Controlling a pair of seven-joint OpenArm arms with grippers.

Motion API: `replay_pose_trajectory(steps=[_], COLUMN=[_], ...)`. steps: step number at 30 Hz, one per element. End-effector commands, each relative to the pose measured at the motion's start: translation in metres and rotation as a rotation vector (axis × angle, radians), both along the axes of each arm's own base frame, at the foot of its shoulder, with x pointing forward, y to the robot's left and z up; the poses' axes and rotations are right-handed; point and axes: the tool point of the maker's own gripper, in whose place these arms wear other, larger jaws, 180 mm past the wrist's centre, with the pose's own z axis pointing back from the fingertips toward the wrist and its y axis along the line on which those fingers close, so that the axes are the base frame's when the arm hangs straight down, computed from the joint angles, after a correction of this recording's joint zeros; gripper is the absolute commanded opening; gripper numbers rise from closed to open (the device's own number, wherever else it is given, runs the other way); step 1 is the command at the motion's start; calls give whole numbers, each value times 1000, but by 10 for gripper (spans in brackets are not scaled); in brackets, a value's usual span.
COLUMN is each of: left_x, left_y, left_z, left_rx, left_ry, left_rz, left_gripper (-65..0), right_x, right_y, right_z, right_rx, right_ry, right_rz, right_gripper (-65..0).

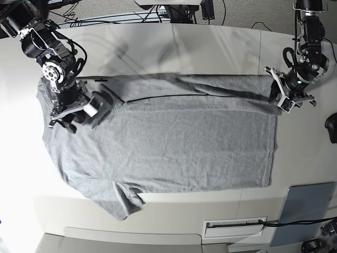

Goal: Fold the T-shirt properly
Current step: 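Fold the sleeve edges inward with both grippers along the shirt sides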

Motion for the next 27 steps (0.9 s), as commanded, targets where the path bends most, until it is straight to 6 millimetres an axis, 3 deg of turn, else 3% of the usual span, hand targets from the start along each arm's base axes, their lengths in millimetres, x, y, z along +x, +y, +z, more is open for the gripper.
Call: replay_pose_trajectory(steps=[1, 5, 13, 23, 25, 27], left_x=[9, 9, 7, 6, 6, 4], left_y=[5, 5, 6, 3, -2, -7], left_z=[13, 13, 11, 12, 14, 14], left_rx=[7, 7, 11, -29, -77, -124], left_ry=[-42, -42, -31, -33, -37, -34], left_rz=[1, 1, 4, 13, 17, 21], left_gripper=[-411, -411, -411, -413, -456, -558], right_x=[11, 13, -6, -12, -13, -14], right_y=[-6, -9, -17, -12, -11, -17], right_z=[22, 31, -6, -15, -10, 2], right_rx=[5, 50, 1, 72, 112, 155], right_ry=[-92, -161, 57, 93, 37, -69], right_rz=[-18, -90, -129, -137, -160, -226], right_gripper=[-384, -384, -384, -385, -415, -520])
